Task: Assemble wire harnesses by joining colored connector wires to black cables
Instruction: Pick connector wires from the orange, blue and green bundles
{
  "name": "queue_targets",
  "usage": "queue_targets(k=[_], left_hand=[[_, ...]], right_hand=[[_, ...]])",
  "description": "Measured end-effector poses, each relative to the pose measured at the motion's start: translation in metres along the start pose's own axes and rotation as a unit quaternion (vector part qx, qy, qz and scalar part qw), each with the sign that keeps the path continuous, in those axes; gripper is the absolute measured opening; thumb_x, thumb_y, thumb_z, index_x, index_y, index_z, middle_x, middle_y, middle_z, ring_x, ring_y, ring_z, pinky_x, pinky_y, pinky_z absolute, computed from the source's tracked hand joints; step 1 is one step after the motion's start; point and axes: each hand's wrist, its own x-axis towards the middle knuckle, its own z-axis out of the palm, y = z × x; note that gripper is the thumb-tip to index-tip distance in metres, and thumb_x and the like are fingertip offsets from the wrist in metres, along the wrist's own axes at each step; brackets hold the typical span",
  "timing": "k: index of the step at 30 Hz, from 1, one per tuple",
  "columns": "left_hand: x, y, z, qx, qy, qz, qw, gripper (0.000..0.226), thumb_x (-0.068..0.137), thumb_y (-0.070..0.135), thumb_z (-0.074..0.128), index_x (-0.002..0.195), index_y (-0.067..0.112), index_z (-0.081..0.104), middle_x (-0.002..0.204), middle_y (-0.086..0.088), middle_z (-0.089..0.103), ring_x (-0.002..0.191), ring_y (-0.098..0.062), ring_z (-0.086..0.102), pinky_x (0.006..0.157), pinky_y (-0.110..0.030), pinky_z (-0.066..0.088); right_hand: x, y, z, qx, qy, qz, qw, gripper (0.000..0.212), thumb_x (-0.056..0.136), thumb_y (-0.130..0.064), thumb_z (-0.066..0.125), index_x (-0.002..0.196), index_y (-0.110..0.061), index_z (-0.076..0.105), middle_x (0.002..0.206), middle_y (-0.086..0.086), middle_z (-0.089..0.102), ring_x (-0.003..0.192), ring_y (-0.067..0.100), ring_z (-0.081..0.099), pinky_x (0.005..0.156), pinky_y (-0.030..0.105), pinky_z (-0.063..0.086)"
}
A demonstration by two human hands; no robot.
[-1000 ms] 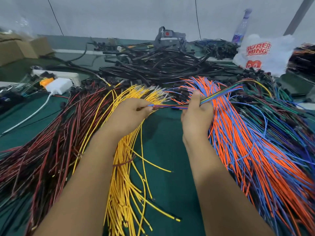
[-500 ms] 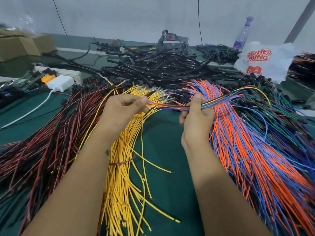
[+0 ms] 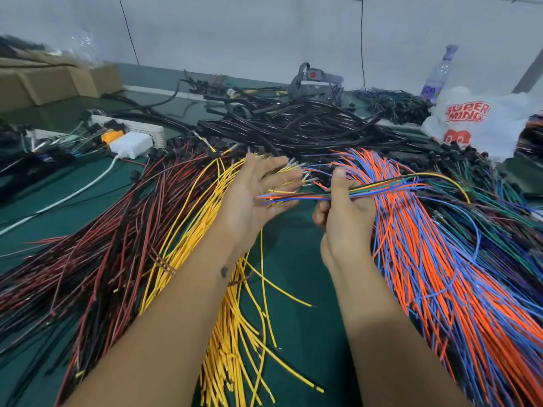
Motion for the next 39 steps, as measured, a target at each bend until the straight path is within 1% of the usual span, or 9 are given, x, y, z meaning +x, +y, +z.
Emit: queue_targets(k=[8, 12, 15, 18, 20, 22, 28, 34, 39], left_hand=[[-0.001, -0.004, -0.001, 0.056, -0.008, 0.000, 0.998, 0.063, 0.100, 0.054, 0.017, 0.118, 0.011, 0.060, 0.111, -0.020, 0.068, 0.097, -0.033, 0.066, 0.089, -0.045, 0.048], [-0.001, -0.004, -0.003, 0.053, -0.005, 0.006, 0.999, 0.062, 0.101, 0.053, 0.017, 0.112, 0.012, 0.063, 0.096, -0.012, 0.071, 0.074, -0.023, 0.068, 0.063, -0.028, 0.051], [0.001, -0.005, -0.005, 0.048, 0.007, 0.005, 0.999, 0.061, 0.102, 0.051, 0.018, 0.112, 0.014, 0.065, 0.089, -0.010, 0.071, 0.071, -0.022, 0.068, 0.056, -0.022, 0.051], [0.002, -0.004, -0.006, 0.049, -0.003, -0.002, 0.999, 0.058, 0.102, 0.048, 0.021, 0.105, 0.012, 0.066, 0.086, -0.008, 0.073, 0.070, -0.019, 0.068, 0.059, -0.024, 0.053], [0.002, -0.003, -0.006, 0.054, 0.000, -0.001, 0.999, 0.050, 0.102, 0.042, 0.032, 0.092, 0.011, 0.069, 0.085, -0.007, 0.073, 0.072, -0.017, 0.067, 0.066, -0.025, 0.051], [0.002, -0.003, -0.008, 0.066, 0.010, 0.016, 0.998, 0.037, 0.099, 0.030, 0.046, 0.080, 0.013, 0.072, 0.078, -0.003, 0.072, 0.070, -0.013, 0.065, 0.063, -0.021, 0.051], [0.003, -0.003, -0.014, 0.078, 0.069, 0.012, 0.994, 0.008, 0.088, 0.014, 0.066, 0.087, 0.010, 0.073, 0.074, -0.001, 0.071, 0.065, -0.009, 0.067, 0.058, -0.016, 0.052], [0.000, -0.002, -0.012, 0.056, 0.044, 0.044, 0.997, 0.015, 0.068, 0.012, 0.073, 0.082, 0.010, 0.075, 0.073, 0.000, 0.071, 0.068, -0.009, 0.069, 0.065, -0.015, 0.053], [-0.001, -0.002, -0.011, 0.040, 0.045, 0.050, 0.997, 0.013, 0.065, 0.010, 0.072, 0.077, 0.010, 0.075, 0.071, -0.003, 0.072, 0.066, -0.009, 0.069, 0.063, -0.014, 0.053]], right_hand=[[-0.005, 0.001, 0.005, -0.006, -0.077, 0.040, 0.996, 0.031, 0.093, -0.027, 0.063, 0.065, -0.020, 0.053, 0.042, -0.005, 0.049, 0.034, 0.011, 0.044, 0.037, 0.018, 0.033], [-0.011, 0.003, 0.007, -0.026, -0.160, 0.044, 0.986, 0.040, 0.095, -0.025, 0.061, 0.056, -0.023, 0.068, 0.050, 0.000, 0.058, 0.037, 0.011, 0.048, 0.040, 0.018, 0.034], [-0.012, 0.002, 0.008, -0.040, -0.205, 0.015, 0.978, 0.035, 0.093, -0.021, 0.062, 0.060, -0.023, 0.073, 0.060, 0.006, 0.066, 0.039, 0.009, 0.047, 0.040, 0.017, 0.031], [-0.010, 0.000, 0.006, -0.028, -0.183, 0.011, 0.983, 0.031, 0.092, -0.016, 0.064, 0.062, -0.018, 0.070, 0.058, 0.003, 0.066, 0.041, 0.008, 0.052, 0.039, 0.016, 0.032], [-0.008, -0.001, 0.005, 0.002, -0.155, 0.030, 0.987, 0.022, 0.091, -0.012, 0.065, 0.069, -0.013, 0.065, 0.058, 0.003, 0.066, 0.046, 0.010, 0.060, 0.041, 0.017, 0.038], [-0.008, -0.001, 0.004, 0.034, -0.142, 0.056, 0.988, 0.018, 0.090, -0.008, 0.064, 0.073, -0.009, 0.064, 0.063, 0.003, 0.068, 0.052, 0.012, 0.066, 0.047, 0.018, 0.047], [-0.006, -0.001, -0.001, 0.109, -0.122, 0.070, 0.984, 0.008, 0.089, 0.002, 0.061, 0.082, -0.001, 0.065, 0.070, 0.009, 0.070, 0.064, 0.018, 0.069, 0.066, 0.023, 0.058], [-0.006, -0.001, -0.001, 0.120, -0.104, 0.073, 0.985, 0.005, 0.088, 0.004, 0.062, 0.084, 0.002, 0.064, 0.076, 0.014, 0.067, 0.066, 0.018, 0.069, 0.068, 0.023, 0.057], [-0.009, -0.003, 0.000, 0.109, -0.163, 0.081, 0.977, 0.010, 0.086, 0.006, 0.062, 0.082, -0.002, 0.066, 0.073, 0.006, 0.069, 0.070, 0.015, 0.069, 0.070, 0.020, 0.055]])
